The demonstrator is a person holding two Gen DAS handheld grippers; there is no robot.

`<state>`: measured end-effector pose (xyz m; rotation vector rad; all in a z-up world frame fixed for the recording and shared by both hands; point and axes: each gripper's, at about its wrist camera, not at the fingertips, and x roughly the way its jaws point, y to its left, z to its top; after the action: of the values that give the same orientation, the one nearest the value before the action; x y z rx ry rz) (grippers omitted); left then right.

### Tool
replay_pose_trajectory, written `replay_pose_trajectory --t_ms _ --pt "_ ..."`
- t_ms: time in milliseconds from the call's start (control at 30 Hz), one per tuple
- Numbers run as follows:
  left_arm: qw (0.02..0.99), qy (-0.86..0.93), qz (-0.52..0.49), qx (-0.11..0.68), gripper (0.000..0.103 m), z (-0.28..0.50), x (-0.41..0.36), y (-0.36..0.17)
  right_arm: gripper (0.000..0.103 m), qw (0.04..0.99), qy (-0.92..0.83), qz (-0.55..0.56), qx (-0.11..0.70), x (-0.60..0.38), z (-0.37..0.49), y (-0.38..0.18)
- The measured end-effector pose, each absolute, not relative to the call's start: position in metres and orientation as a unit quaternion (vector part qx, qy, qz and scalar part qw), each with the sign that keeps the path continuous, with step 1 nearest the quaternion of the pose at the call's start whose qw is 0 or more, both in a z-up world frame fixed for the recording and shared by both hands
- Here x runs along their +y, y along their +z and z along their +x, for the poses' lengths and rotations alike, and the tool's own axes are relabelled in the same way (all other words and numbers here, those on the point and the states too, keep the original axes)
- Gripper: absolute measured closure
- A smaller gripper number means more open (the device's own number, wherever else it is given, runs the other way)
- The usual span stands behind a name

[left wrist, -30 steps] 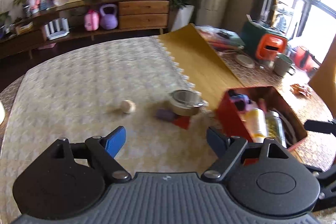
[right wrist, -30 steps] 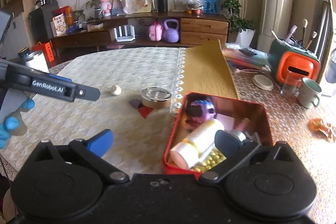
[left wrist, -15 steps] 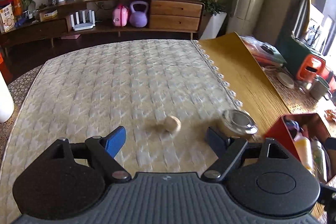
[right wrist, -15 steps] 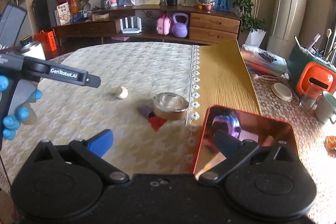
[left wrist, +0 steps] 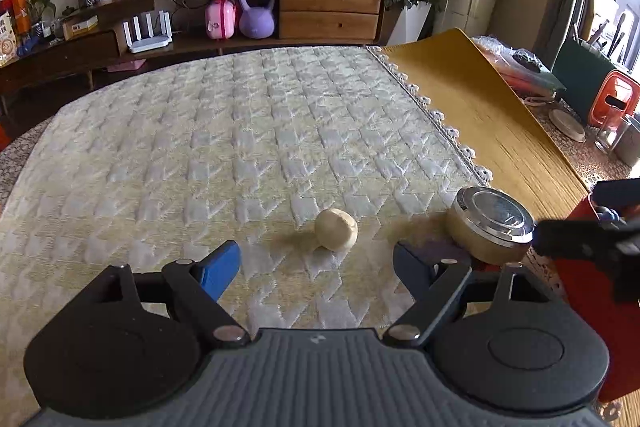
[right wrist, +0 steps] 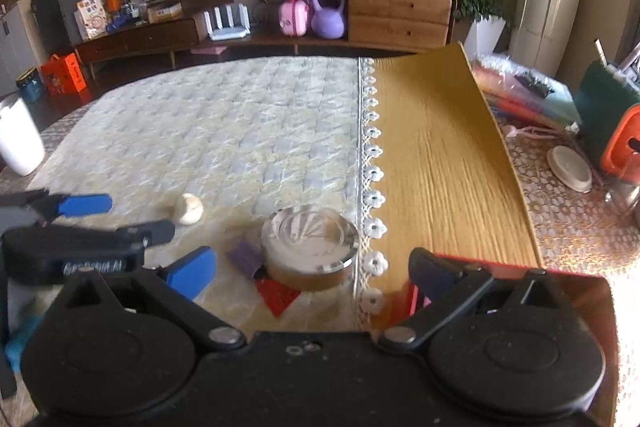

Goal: Organize rigid objects
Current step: 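Grasp the beige ball with the left tool while the right tool grasps the round metal tin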

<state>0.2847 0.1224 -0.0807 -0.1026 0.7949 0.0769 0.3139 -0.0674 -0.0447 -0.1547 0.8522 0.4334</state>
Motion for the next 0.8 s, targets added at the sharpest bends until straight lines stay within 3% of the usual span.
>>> replay_pose_trajectory --t_ms 400,700,800 --pt "0.918 0.038 -0.046 0.391 0.019 0.308 0.120 -0.105 0.002 0.857 0.180 -0.033 0.482 -0.054 0.367 -0.075" --pt "0.921 0.043 -0.045 0.385 0.019 0.314 0.122 -0.114 0.006 0.851 0.184 -0.041 0.490 -0.041 0.368 -0.082" --pt "0.923 0.041 -0.043 0.381 0.029 0.316 0.121 -0.115 0.007 0.850 0.184 -0.050 0.490 -0.037 0.367 -0.084"
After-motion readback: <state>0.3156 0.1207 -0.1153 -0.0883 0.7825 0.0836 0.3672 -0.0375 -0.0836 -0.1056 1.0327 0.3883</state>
